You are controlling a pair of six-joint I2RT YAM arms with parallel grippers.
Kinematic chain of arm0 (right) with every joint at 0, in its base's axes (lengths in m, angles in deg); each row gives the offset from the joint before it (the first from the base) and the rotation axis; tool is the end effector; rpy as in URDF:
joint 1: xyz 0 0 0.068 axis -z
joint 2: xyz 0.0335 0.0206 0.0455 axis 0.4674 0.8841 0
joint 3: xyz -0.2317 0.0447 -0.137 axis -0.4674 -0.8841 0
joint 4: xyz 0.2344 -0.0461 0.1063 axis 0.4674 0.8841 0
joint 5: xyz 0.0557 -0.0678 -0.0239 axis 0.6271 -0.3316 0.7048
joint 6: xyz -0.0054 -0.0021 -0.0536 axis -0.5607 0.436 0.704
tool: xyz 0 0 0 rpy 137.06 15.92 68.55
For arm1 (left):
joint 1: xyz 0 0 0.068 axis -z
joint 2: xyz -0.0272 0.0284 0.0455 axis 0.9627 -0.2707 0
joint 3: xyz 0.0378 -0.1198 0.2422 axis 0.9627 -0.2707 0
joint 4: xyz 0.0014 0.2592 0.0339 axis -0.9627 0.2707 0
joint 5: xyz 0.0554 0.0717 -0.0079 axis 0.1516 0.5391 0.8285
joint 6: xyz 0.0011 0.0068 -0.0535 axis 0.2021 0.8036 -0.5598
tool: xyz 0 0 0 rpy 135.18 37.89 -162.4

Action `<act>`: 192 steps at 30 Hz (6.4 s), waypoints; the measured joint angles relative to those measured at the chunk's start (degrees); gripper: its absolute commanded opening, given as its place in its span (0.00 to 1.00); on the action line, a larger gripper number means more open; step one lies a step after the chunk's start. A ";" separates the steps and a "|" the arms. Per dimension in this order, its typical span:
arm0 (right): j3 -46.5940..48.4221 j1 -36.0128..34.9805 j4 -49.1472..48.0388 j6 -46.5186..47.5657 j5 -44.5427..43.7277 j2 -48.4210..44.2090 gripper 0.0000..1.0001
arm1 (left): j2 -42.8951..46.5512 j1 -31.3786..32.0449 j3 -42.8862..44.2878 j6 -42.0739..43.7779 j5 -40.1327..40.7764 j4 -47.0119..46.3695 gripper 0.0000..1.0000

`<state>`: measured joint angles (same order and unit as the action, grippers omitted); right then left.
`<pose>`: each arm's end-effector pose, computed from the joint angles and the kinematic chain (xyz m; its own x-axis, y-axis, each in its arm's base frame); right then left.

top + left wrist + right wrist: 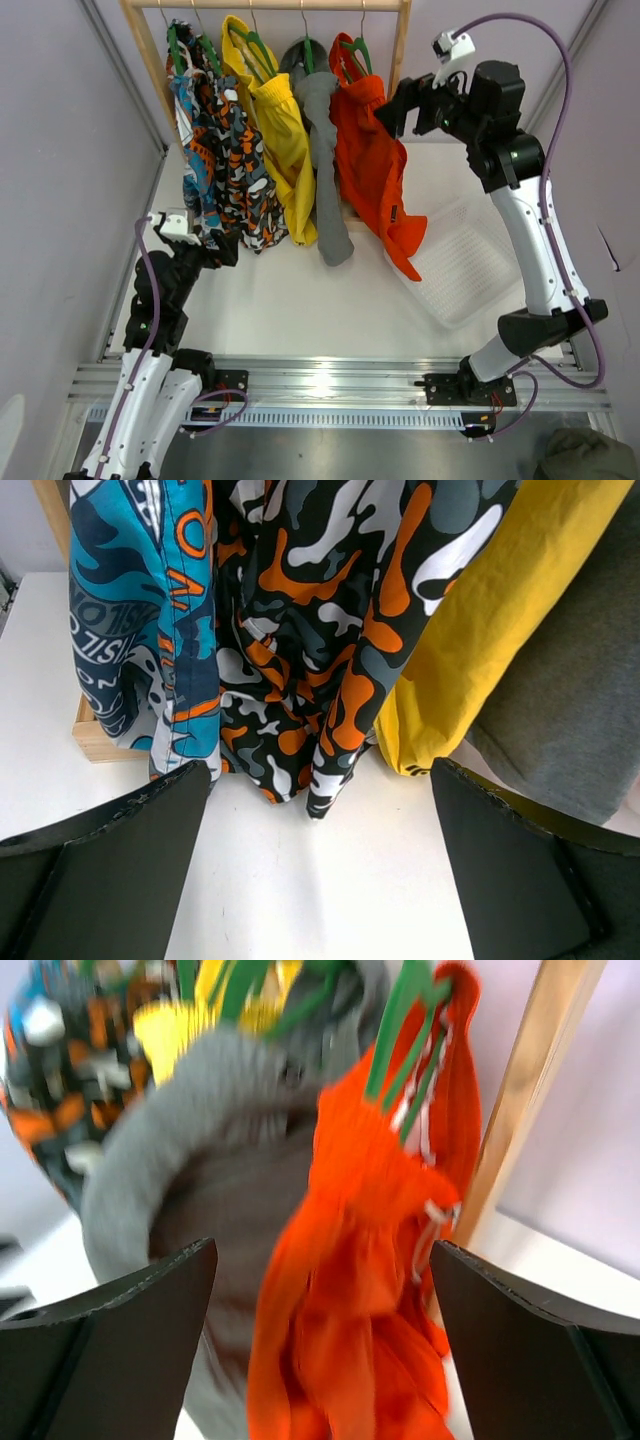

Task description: Remove the shorts from the hanger

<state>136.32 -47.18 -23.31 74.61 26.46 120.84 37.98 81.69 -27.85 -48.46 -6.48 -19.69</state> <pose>0.2954 0.1160 0.5292 -0.1024 -0.0402 -0.9939 -0.6235 0.7811 0.0327 0.1358 -0.0210 0.3090 -0.0998 -0.1126 -0.9886 0.2063 0.9696 -0.1312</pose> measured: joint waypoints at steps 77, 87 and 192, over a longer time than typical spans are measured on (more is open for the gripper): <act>13.53 -4.24 4.50 5.62 -13.51 8.81 0.00 | -1.49 0.22 0.00 1.20 -2.99 1.16 0.99; 1.88 -2.56 12.63 14.45 -9.05 -15.30 0.00 | -0.74 0.33 0.04 -3.87 -10.05 -1.62 0.99; -29.53 -9.44 24.06 39.34 22.25 -27.96 0.00 | -8.41 26.73 -11.39 -51.01 8.81 -4.17 0.57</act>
<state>106.79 -56.62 0.75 113.96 48.71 92.88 29.57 108.42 -39.24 -99.47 2.32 -23.87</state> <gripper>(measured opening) 0.077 0.471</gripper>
